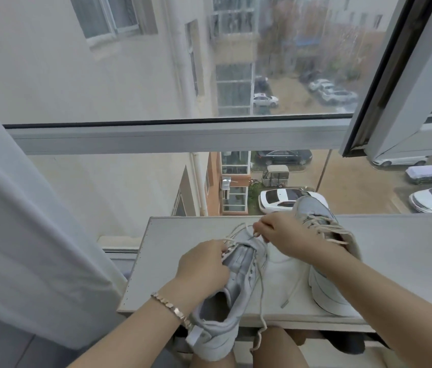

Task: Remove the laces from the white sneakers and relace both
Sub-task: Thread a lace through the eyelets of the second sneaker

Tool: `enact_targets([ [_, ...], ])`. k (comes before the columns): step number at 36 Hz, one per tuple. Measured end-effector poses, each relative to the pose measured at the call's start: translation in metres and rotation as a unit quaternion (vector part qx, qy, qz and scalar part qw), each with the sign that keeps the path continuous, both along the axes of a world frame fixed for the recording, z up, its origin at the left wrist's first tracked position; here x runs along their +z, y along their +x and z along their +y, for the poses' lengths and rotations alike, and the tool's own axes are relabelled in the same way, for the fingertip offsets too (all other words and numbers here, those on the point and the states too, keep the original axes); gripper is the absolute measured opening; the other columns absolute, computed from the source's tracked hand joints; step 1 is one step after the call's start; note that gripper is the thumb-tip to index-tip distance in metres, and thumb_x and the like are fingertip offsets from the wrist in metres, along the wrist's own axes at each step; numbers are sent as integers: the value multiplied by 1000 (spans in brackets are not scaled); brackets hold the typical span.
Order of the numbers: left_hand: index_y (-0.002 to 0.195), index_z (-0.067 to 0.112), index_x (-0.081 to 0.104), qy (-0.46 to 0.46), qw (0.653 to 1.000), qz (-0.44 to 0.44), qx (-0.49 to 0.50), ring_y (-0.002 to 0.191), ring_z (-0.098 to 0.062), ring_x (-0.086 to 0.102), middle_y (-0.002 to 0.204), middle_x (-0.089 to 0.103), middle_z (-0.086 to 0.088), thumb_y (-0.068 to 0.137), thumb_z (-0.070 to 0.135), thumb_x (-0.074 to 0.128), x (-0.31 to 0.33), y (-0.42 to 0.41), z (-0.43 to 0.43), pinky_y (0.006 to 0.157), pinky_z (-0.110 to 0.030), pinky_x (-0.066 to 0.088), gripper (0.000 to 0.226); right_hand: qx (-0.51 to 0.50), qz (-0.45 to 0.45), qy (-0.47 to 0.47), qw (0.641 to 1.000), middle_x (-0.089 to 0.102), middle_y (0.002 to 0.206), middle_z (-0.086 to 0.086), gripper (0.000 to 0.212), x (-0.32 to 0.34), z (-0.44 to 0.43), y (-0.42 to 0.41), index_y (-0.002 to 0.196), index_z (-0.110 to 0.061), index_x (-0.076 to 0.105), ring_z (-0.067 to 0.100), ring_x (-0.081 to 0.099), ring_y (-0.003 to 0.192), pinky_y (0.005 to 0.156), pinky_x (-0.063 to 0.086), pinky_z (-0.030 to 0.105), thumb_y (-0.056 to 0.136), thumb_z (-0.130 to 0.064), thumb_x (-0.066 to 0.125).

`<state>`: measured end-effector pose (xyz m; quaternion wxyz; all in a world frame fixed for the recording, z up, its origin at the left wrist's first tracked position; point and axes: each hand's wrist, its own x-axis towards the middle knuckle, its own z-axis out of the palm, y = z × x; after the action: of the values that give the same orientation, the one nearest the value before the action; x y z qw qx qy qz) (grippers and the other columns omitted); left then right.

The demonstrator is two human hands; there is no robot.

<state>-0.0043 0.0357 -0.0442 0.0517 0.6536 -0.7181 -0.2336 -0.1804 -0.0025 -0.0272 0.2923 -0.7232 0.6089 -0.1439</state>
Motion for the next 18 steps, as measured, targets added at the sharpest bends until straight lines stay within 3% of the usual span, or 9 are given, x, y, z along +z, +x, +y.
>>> enact_targets([
  [3,117,31,55,19,999,21,27,105,-17,55,117,58,8,80,16,54,-4,9,5,76,-24,41,39,1,-48,39,998,62,65,-8,24,-13,4,10,86,-5,69,5,51,54,49,37,7,95,-18,51],
  [8,115,29,54,40,995,55,67,105,-16,53,118,55,7,79,24,54,-5,6,4,83,-28,44,37,-2,-70,24,997,71,97,1,17,-22,5,16,100,-12,73,8,59,81,59,38,0,89,-18,61],
  [13,109,31,62,7,991,89,103,99,-13,58,109,63,10,81,36,53,-8,-6,2,75,-26,43,30,-8,-70,16,997,71,97,1,16,-26,3,17,96,-12,74,2,58,80,70,40,3,81,-17,71],
  [18,93,27,70,-57,992,49,106,89,-15,59,100,66,8,85,36,55,-10,-10,3,65,-25,44,19,4,-36,-28,999,71,90,-2,10,-33,1,18,87,-15,74,0,55,72,64,37,3,84,-18,66],
])
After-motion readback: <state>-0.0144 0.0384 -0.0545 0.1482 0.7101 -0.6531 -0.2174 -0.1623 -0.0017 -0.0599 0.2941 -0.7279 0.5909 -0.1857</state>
